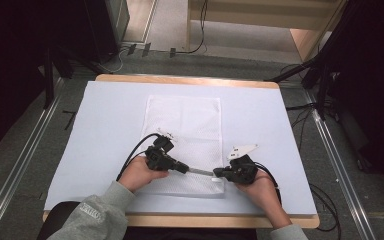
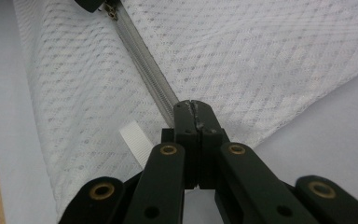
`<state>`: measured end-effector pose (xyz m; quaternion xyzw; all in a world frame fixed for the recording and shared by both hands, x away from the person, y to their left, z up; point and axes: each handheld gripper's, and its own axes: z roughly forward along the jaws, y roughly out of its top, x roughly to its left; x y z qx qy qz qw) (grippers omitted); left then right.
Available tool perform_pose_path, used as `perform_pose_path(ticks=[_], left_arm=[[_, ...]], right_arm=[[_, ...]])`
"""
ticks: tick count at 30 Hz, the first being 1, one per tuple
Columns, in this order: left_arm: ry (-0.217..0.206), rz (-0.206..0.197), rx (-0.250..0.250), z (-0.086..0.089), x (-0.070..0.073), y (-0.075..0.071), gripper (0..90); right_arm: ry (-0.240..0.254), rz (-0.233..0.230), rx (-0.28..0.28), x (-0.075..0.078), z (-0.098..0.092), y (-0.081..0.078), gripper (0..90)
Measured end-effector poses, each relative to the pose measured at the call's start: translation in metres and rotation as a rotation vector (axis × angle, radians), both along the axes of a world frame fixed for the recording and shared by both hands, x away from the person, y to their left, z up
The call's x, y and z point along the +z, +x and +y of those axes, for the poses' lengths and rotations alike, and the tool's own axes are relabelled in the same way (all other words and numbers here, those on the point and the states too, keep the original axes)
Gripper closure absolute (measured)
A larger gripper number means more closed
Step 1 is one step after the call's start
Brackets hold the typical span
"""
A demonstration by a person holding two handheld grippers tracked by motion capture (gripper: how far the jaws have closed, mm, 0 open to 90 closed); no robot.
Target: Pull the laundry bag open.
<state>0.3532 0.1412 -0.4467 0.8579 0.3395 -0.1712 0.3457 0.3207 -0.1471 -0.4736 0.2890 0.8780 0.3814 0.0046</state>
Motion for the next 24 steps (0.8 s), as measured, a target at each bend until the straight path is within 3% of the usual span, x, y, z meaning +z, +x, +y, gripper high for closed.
perform_pose_path(ticks=[14,24], left_arm=[[0.014,-0.031,0.014,0.02,0.009,-0.005,87.8],[0.009,-0.032,0.024,0.03,0.014,-0.008,87.7]], right_arm=[[-0.002,-0.004,0.013,0.0,0.0,0.001,90.0],[-0.001,0.0,0.013,0.0,0.001,0.001,90.0]])
